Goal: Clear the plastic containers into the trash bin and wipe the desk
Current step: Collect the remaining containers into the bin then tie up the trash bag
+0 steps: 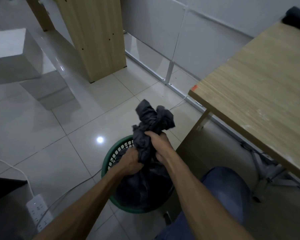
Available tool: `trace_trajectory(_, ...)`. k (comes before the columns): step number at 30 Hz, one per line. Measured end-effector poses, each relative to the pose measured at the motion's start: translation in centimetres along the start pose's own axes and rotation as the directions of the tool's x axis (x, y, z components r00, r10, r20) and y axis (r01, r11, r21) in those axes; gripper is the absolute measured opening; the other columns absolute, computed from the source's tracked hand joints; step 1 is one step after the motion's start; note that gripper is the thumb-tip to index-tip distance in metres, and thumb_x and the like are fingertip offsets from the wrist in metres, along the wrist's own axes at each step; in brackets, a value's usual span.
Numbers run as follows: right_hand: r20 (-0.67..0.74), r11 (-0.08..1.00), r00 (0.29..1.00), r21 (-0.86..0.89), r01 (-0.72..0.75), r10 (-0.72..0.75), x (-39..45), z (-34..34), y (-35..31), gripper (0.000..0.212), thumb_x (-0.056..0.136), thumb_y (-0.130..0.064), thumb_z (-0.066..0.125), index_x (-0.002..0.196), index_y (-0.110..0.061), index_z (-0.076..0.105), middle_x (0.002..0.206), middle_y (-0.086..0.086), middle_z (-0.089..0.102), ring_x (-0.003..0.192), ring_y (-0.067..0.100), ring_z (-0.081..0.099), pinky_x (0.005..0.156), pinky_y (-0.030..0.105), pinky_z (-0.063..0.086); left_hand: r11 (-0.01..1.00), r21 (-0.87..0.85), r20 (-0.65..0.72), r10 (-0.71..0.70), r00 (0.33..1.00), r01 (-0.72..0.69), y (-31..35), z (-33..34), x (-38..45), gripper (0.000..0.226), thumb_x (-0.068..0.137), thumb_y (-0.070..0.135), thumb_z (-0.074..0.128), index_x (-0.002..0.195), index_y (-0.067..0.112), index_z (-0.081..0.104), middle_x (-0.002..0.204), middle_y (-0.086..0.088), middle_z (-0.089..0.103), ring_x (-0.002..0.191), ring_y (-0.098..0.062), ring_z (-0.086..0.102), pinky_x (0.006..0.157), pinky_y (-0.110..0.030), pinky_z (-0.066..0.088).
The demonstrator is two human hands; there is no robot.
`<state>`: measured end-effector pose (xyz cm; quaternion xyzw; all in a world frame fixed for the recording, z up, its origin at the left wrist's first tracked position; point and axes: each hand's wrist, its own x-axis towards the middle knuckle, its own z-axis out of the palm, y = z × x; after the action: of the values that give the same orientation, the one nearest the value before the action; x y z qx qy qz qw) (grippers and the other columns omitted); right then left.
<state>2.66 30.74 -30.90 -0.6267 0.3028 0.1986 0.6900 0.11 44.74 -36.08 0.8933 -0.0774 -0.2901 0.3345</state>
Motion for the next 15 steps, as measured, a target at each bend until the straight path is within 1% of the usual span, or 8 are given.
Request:
trace_trajectory(1, -0.011, 0.999, 1.0, 0.031, -0.013, 0.014, -0.1, -0.1, 0.2, 0.038, 0.1, -0.025, 0.067, 0.132, -0.005, 0.061, 0.104, 0.007, 0.072, 0.096, 0.028, 0.071, 0.076, 0.037, 0.06, 0.993, -0.122, 0.055, 0.002, 0.998, 0.005, 0.7, -0.9, -0.4, 0.018, 0.079, 0.013, 0.07, 0.093, 0.002, 0.067, 0.09, -0.014, 0.073, 0.086, -0.027, 0.066, 0.076, -0.034, 0.053)
trace_trajectory(3, -0.018, 1.0, 1.0, -0.013, 0.006, -0.006, 0.1, -0.1, 0.3, 0.039, 0.101, -0.028, 0.066, 0.132, -0.005, 0.062, 0.109, 0.008, 0.072, 0.102, 0.031, 0.07, 0.086, 0.042, 0.06, 0.91, -0.402, 0.22, -0.009, 0.975, 0.099, 2.4, -2.6, -1.1, 0.037, 0.077, 0.011, 0.087, 0.108, 0.02, 0.07, 0.1, 0.001, 0.077, 0.092, -0.014, 0.071, 0.079, -0.025, 0.056)
trace_trajectory(4, -0.014, 0.998, 1.0, -0.053, 0.025, -0.026, -0.1, -0.1, 0.0, 0.041, 0.101, -0.03, 0.065, 0.133, -0.005, 0.062, 0.115, 0.009, 0.072, 0.105, 0.031, 0.069, 0.088, 0.042, 0.059, 0.864, -0.491, 0.235, 0.013, 0.972, 0.107, 3.0, -2.9, -1.4, 0.043, 0.077, 0.014, 0.089, 0.113, 0.025, 0.07, 0.105, 0.006, 0.077, 0.095, -0.009, 0.072, 0.082, -0.022, 0.057)
trace_trajectory(7, 0.013, 0.994, 0.999, -0.094, 0.046, -0.045, 0.0, 0.6, -1.1, 0.048, 0.1, -0.038, 0.066, 0.138, -0.01, 0.059, 0.13, 0.009, 0.067, 0.116, 0.032, 0.065, 0.094, 0.041, 0.055, 0.785, -0.617, 0.102, 0.004, 0.995, 0.06, 3.5, -2.5, -1.6, 0.043, 0.077, 0.014, 0.089, 0.112, 0.029, 0.07, 0.104, 0.009, 0.078, 0.093, -0.006, 0.074, 0.081, -0.021, 0.059)
trace_trajectory(10, 0.001, 0.998, 1.0, 0.07, -0.005, 0.005, 0.5, 1.6, -1.6, 0.066, 0.092, -0.049, 0.074, 0.144, -0.013, 0.056, 0.137, 0.007, 0.066, 0.119, 0.03, 0.065, 0.105, 0.046, 0.055, 0.838, -0.546, -0.026, 0.004, 1.0, -0.018, 3.4, -1.6, -1.4, 0.035, 0.082, 0.02, 0.085, 0.113, 0.028, 0.072, 0.108, 0.007, 0.076, 0.102, -0.015, 0.071, 0.082, -0.02, 0.056)
trace_trajectory(12, -0.068, 0.977, 0.996, 0.211, -0.036, 0.051, 0.7, 1.7, -2.0, 0.075, 0.087, -0.06, 0.074, 0.143, -0.013, 0.058, 0.134, 0.008, 0.067, 0.116, 0.03, 0.067, 0.104, 0.047, 0.055, 0.922, -0.376, -0.066, 0.072, 0.995, -0.092, 3.2, -1.1, -1.0, 0.025, 0.09, 0.028, 0.078, 0.112, 0.015, 0.073, 0.107, -0.002, 0.075, 0.098, -0.016, 0.07, 0.079, -0.022, 0.055)
trace_trajectory(14, -0.13, 0.94, 0.988, 0.339, -0.034, 0.083, 1.0, 1.4, -2.6, 0.092, 0.079, -0.077, 0.069, 0.147, -0.017, 0.054, 0.138, 0.009, 0.065, 0.118, 0.031, 0.066, 0.105, 0.05, 0.054, 0.98, -0.17, -0.067, 0.095, 0.993, -0.105, 3.2, -0.5, -0.5, 0.033, 0.097, 0.033, 0.068, 0.103, 0.0, 0.068, 0.1, -0.015, 0.073, 0.091, -0.027, 0.068, 0.081, -0.037, 0.053)
trace_trajectory(15, -0.153, 0.925, 0.985, 0.38, -0.019, 0.083, 1.5, 1.1, -2.7, 0.105, 0.07, -0.086, 0.067, 0.15, -0.02, 0.052, 0.14, 0.009, 0.063, 0.119, 0.032, 0.065, 0.106, 0.052, 0.053, 0.992, -0.087, -0.056, 0.088, 0.995, -0.092, 3.1, -0.2, -0.3, 0.035, 0.099, 0.033, 0.065, 0.101, -0.003, 0.066, 0.099, -0.019, 0.071, 0.092, -0.03, 0.067, 0.081, -0.039, 0.051)
